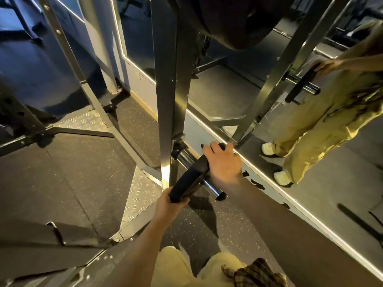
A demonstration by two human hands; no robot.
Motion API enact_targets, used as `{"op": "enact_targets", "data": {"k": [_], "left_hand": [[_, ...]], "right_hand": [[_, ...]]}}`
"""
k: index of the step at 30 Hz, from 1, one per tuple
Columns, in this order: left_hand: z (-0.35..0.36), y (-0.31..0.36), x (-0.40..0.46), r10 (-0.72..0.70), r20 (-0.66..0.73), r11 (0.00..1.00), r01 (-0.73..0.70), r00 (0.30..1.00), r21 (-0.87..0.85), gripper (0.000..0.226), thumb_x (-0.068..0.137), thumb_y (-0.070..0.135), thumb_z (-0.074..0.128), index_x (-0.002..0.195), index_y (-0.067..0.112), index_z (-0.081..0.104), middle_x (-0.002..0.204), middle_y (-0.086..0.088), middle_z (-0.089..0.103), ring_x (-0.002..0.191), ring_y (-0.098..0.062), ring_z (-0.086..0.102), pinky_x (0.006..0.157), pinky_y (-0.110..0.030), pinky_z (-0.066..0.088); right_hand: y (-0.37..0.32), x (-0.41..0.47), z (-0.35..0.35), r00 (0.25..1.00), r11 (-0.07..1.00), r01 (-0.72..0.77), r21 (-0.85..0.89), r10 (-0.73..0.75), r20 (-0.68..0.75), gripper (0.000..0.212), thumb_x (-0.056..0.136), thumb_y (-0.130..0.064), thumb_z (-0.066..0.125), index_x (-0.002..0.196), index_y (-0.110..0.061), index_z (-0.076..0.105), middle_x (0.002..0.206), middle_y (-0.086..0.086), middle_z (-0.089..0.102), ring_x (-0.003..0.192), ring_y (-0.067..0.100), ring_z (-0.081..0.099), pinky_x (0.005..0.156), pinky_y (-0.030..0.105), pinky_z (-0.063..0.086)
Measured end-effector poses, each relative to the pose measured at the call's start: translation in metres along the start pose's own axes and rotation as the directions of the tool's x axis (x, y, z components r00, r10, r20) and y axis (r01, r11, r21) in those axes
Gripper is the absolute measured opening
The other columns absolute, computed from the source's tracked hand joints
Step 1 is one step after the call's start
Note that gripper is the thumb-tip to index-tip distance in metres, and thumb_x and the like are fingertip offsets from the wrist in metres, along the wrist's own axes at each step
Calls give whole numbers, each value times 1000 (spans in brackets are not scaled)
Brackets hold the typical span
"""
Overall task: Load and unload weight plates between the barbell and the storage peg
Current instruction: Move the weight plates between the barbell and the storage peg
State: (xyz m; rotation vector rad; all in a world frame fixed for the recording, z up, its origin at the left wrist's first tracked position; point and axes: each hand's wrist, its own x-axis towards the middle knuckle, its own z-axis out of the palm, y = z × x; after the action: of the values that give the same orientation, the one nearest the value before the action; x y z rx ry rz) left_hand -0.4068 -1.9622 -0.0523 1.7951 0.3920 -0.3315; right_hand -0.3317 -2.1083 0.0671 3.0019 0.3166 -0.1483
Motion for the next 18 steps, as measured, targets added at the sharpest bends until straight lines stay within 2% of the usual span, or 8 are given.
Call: {"op": "enact_targets", "data": {"k": [2,4,6,8,10,13,16,18], "left_hand": [[-2,11,-3,40,-11,992,-38,999,123,43,80,20,77,117,16,56,104,5,60,97,-13,57,70,-12,39],[-5,27,-7,120,-43,946,-101,992,309,40,79,25,77,114,17,59,105,4,57,95,-12,54,78,-19,41],[-5,44,-7,220,-29,854,-178,975,488,37,80,30,75,112,17,62,105,3,57,94,-12,53,82,-24,46],[-3,59,-8,272,-11,813,-224,962,538,35,81,33,73,111,18,64,103,4,57,93,-12,54,83,-26,49],[2,67,-10,296,-15,804,-240,955,544,31,82,35,71,108,19,64,101,7,54,91,-9,51,83,-25,48],[5,69,-11,286,-8,791,-232,958,567,30,82,36,70,108,22,64,102,7,52,93,-8,48,84,-23,46],[0,64,-9,234,19,803,-205,972,560,29,81,31,71,107,20,63,100,6,53,94,-10,50,82,-22,46],[-2,58,-12,185,39,876,-183,982,446,28,83,23,71,109,19,61,97,8,56,91,-9,53,73,-14,41]], "right_hand": [[19,8,2,1000,994,-2,112,0,21,49,89,-19,62,132,-27,39,137,-1,38,123,33,36,85,39,46],[41,16,3,995,949,-2,315,-28,91,38,89,-15,61,121,-30,46,128,-4,43,118,28,38,88,38,39],[65,22,3,978,824,-52,564,-72,197,35,87,-8,64,109,-32,51,118,-6,46,114,20,42,95,32,32],[77,27,5,961,701,-101,706,-116,252,35,85,-2,67,99,-32,54,108,-7,51,107,16,47,98,32,36],[78,34,15,968,678,-116,726,-87,236,35,83,3,66,102,-26,58,105,-4,54,102,16,50,97,35,40],[74,34,25,970,679,-186,710,11,243,36,86,3,61,117,-14,54,111,5,53,106,21,50,94,33,39],[75,29,26,981,737,-137,662,9,194,39,85,1,61,119,-17,54,117,6,53,110,23,50,90,31,38],[73,23,23,987,803,-96,589,2,158,43,84,1,61,120,-21,52,121,4,52,112,25,50,91,33,41]]}}
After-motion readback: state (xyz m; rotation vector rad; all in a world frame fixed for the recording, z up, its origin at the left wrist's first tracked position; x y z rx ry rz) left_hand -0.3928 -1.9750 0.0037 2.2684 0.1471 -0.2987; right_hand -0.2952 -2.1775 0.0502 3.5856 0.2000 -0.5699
